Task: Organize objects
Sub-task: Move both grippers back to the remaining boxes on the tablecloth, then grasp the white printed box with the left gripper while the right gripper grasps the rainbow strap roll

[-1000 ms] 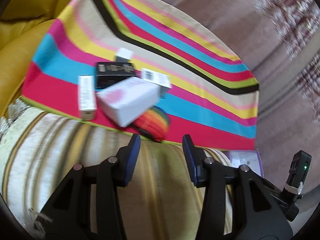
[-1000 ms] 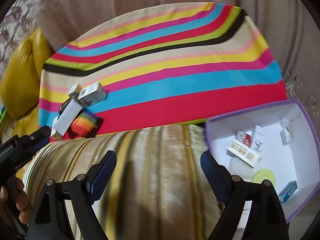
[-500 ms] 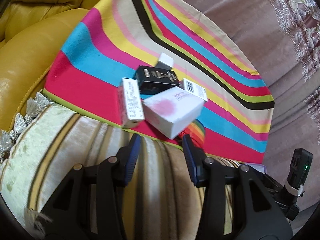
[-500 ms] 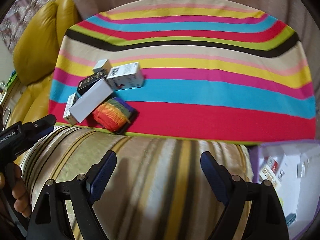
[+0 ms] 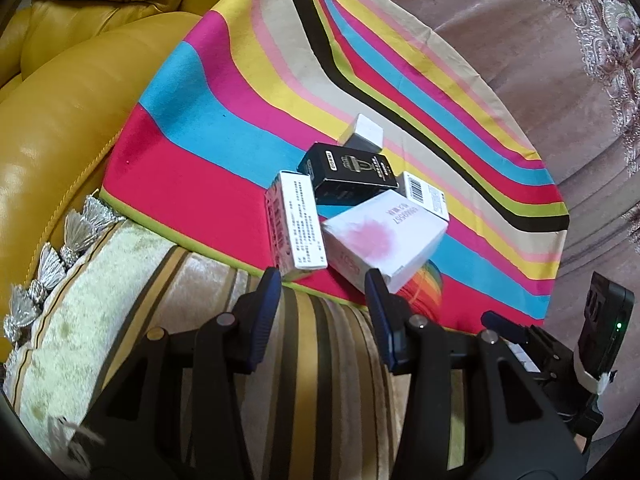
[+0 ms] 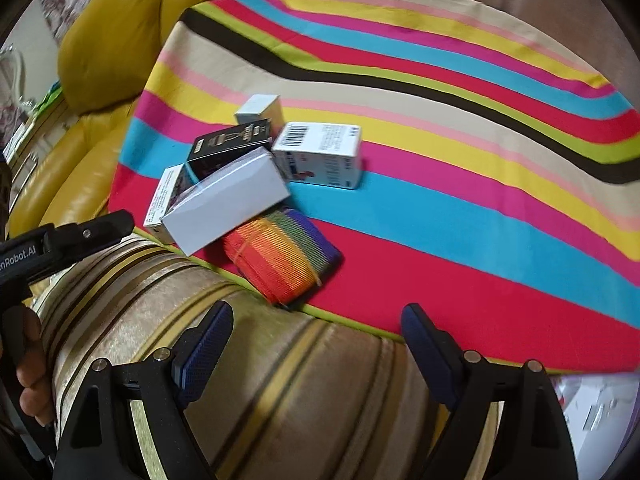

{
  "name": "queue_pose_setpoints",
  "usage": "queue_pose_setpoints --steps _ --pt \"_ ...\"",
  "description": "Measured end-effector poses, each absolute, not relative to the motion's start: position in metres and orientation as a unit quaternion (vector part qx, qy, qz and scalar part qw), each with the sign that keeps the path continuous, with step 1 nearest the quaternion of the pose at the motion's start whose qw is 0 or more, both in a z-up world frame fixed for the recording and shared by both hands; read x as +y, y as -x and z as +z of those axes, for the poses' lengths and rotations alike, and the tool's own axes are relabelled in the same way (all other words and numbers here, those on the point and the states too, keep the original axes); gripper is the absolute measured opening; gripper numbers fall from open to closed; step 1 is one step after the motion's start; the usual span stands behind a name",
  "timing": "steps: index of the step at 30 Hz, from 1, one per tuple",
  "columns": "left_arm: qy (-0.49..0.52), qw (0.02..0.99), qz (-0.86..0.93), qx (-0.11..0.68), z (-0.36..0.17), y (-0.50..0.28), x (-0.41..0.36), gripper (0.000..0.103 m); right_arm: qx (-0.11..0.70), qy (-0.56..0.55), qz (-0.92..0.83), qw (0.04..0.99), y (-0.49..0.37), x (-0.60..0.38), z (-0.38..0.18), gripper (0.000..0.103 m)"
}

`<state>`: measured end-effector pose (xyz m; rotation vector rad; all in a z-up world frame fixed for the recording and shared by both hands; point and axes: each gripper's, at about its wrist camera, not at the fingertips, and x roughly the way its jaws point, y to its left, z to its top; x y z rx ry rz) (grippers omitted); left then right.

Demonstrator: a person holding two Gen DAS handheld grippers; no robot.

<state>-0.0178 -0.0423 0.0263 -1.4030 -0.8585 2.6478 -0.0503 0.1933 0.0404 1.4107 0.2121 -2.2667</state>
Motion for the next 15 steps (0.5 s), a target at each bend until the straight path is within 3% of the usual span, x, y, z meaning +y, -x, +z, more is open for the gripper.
queue_pose_setpoints --steps 7,11,15 --pt "0.427 0.045 0.864 -0.262 0.037 0.026 -0.038 0.049 0.103 -0.517 -0.808 0.263 0.065 0.171 0.031 0.087" --pt "0.422 0.091 0.87 -0.239 0.044 0.037 -0.034 0.071 0.123 -0.517 -0.798 0.285 0.075 0.156 0.026 0.087" --pt "0.434 0.142 0.867 -0.2 0.046 0.064 -0.028 0.078 0.132 -0.528 -0.782 0.302 0.085 0.147 0.018 0.087"
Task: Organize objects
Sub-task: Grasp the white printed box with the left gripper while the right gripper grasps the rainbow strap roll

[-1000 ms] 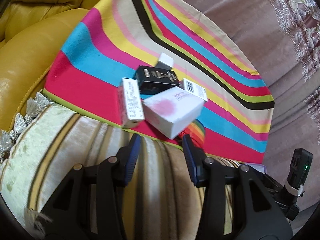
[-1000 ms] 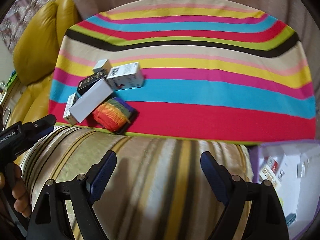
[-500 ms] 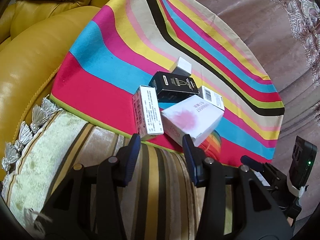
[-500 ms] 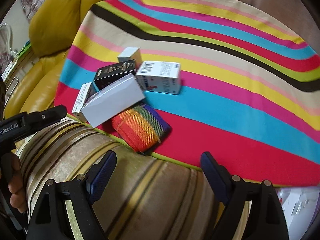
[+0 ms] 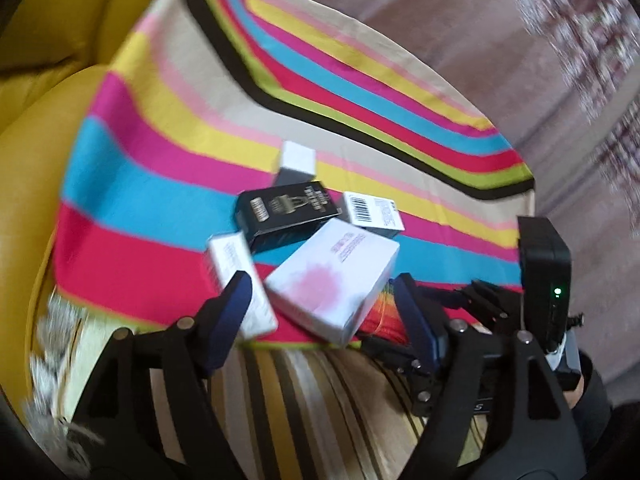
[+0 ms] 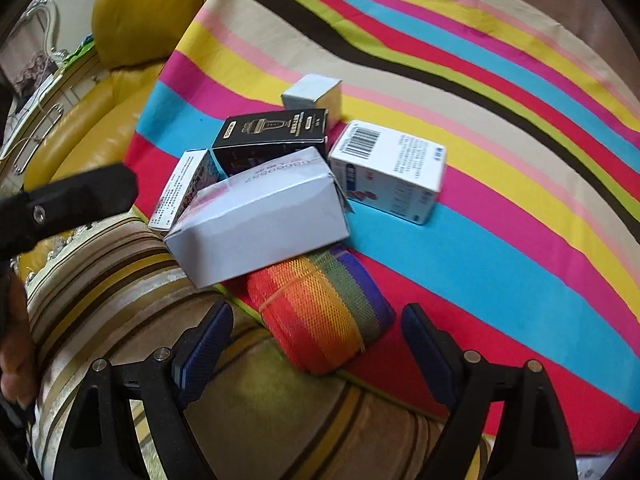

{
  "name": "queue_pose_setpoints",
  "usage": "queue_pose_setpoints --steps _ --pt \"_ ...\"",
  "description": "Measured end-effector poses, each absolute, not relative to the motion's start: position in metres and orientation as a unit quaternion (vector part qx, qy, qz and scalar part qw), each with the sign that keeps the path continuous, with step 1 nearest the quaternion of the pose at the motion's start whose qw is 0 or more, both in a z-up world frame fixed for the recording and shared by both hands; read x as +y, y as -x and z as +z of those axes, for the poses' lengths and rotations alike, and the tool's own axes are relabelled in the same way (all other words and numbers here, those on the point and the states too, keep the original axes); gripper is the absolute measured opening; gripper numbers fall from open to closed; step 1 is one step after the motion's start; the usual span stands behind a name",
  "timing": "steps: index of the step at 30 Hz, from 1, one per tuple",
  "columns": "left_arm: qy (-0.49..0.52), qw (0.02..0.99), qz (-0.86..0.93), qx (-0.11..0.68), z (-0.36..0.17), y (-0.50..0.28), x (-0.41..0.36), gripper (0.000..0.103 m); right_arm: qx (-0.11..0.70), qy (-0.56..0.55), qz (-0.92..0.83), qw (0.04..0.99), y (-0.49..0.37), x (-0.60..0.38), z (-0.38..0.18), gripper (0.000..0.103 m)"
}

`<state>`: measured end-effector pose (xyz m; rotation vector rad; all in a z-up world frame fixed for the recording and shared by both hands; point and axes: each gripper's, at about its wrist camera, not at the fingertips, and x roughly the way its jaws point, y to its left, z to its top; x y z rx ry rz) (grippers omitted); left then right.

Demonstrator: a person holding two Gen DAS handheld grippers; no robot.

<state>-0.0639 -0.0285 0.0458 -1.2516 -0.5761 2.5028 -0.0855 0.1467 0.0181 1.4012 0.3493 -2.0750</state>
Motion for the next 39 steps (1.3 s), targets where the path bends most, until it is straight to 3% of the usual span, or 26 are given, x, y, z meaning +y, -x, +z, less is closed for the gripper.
queue_pose_setpoints --steps 13,22,39 --pt "0.506 0.242 0.824 -0.086 0.028 0.113 0.001 0.078 0.145 -0.527 -0.771 0.326 0.095 0.131 0.01 0.084" --pt "0.521 0.247 0.812 -0.09 0.021 0.12 0.004 0.08 0.151 -0.518 -0.778 0.322 0.09 0.134 0.011 0.072" --pt "0.534 0.264 0.795 -0.114 0.012 0.125 0.005 0.079 0.114 -0.513 -0.8 0.288 0.076 0.16 0.025 0.07"
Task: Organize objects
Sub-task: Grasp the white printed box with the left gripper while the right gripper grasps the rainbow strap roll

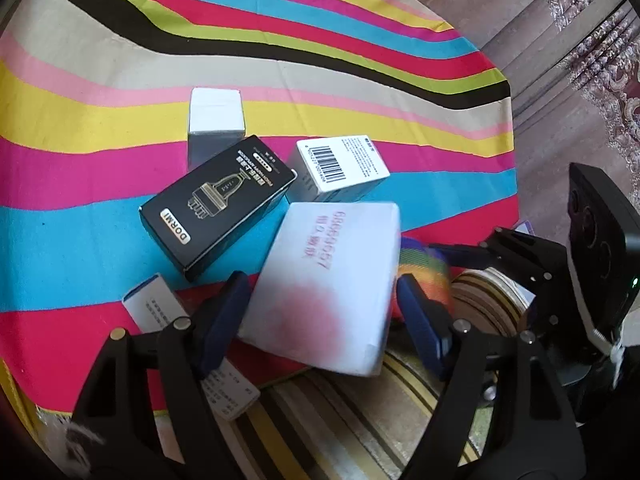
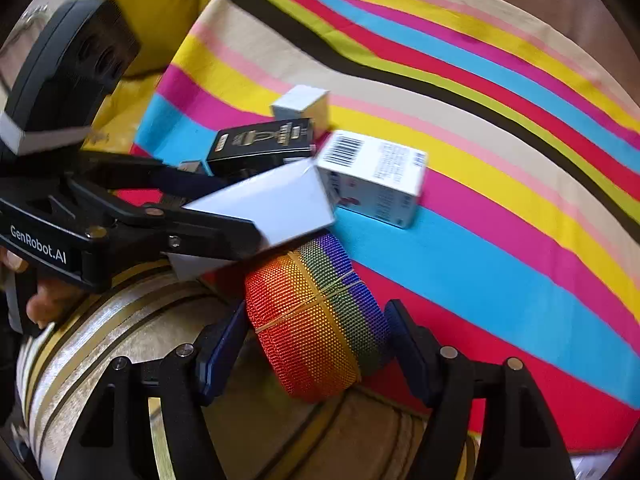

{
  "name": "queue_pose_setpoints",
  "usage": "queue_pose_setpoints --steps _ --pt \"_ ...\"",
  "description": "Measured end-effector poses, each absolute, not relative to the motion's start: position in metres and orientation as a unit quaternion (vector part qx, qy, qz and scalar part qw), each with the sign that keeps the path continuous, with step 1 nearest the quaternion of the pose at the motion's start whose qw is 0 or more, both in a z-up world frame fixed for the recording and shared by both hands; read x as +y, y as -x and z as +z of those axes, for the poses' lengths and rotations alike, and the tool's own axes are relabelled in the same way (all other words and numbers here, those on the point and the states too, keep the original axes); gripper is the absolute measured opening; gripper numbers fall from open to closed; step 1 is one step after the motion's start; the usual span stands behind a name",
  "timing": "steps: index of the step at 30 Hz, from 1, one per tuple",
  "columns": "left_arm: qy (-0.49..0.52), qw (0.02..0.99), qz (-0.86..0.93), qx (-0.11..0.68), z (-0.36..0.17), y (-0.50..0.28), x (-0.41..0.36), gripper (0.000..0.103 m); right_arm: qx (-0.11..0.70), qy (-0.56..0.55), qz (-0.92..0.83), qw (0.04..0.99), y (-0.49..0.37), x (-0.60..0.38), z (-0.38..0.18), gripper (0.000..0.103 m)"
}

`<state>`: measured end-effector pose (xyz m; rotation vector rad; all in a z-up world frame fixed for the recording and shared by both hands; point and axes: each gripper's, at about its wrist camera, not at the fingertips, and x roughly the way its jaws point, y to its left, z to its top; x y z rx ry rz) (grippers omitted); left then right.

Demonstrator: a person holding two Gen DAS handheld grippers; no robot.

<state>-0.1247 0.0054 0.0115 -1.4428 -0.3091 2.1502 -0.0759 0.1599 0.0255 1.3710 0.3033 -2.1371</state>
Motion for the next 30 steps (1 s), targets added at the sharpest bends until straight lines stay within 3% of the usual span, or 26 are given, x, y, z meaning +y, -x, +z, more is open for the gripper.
queue_pose_setpoints --steps 14,17,20,30 --pt "0.539 0.235 0.809 -0.021 0.015 0.114 0.045 0.08 0.037 -0.502 -0.842 0.193 0.053 0.215 0.051 0.07" --pt "0.538 0.225 0.813 -0.004 0.016 0.11 0.052 0.071 0.033 -0.499 -0.847 0.179 0.049 0.222 0.052 0.07" --pt "0.535 0.218 0.816 0.011 0.017 0.106 0.058 0.071 0.03 -0.494 -0.852 0.171 0.044 0.229 0.052 0.07" --pt "0.518 0.169 0.839 -0.01 0.025 0.087 0.057 0.07 0.018 -0.487 -0.86 0.153 0.033 0.239 0.054 0.069"
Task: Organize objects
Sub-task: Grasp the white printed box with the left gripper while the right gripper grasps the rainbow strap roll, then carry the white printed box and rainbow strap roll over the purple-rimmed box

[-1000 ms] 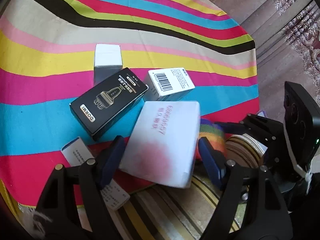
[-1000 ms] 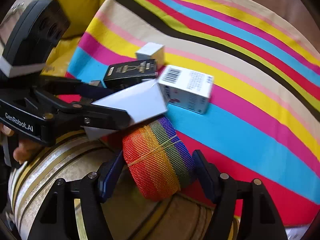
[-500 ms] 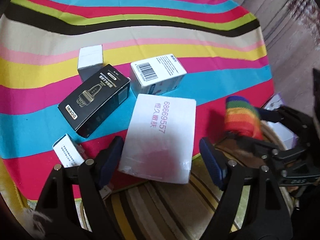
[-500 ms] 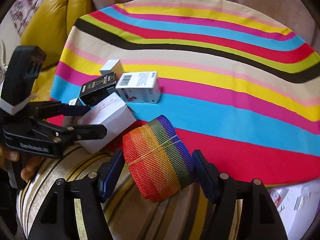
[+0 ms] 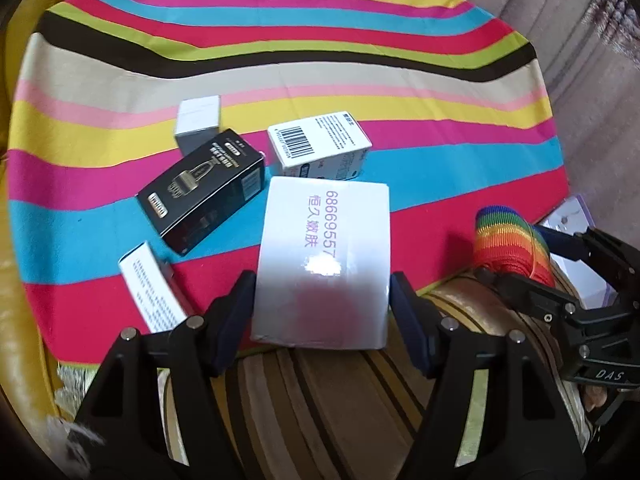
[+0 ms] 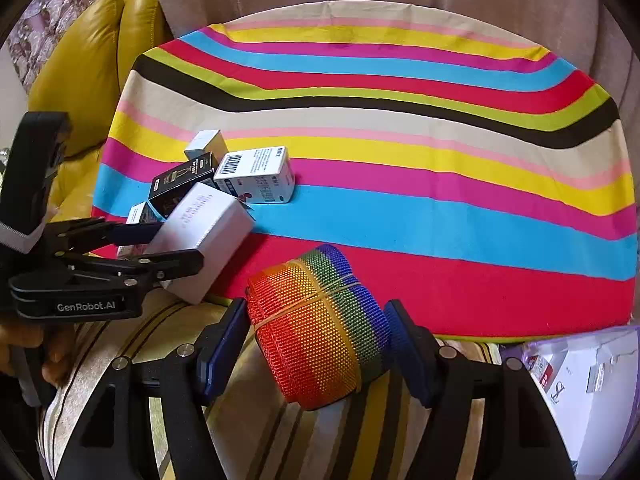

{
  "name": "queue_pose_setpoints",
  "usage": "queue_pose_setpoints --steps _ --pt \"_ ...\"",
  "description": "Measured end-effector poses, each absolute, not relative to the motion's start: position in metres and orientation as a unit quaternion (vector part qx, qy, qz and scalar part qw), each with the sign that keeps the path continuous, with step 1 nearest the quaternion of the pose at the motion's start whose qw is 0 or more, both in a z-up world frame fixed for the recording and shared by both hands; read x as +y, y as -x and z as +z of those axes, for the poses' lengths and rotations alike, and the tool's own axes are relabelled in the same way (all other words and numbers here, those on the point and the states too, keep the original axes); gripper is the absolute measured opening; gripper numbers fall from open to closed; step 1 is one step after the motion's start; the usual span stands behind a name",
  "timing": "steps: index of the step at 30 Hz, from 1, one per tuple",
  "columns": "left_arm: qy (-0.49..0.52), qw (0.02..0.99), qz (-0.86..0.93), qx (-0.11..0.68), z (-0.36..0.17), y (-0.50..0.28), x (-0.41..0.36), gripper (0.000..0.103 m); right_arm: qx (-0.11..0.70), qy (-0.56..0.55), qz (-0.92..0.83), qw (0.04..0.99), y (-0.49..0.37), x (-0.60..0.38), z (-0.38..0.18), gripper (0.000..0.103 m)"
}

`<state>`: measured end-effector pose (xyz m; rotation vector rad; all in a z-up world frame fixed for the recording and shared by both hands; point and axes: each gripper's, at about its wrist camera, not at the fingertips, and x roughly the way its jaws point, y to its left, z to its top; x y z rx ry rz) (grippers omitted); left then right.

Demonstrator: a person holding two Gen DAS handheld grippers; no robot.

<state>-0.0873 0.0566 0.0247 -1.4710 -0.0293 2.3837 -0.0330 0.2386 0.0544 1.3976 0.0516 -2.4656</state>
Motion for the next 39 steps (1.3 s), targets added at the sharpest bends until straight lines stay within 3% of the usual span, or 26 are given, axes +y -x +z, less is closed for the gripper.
queue_pose_setpoints --steps 14,39 --pt "0.469 0.115 0.873 -0.068 0.049 0.05 0.062 0.07 0.001 -0.476 -0.869 0.138 0.013 0.252 0.058 0.069" --pt "0.453 0.207 0.865 -0.063 0.07 0.01 0.169 0.07 -0.09 -0.448 -0.888 0.043 -0.052 0.365 0.077 0.069"
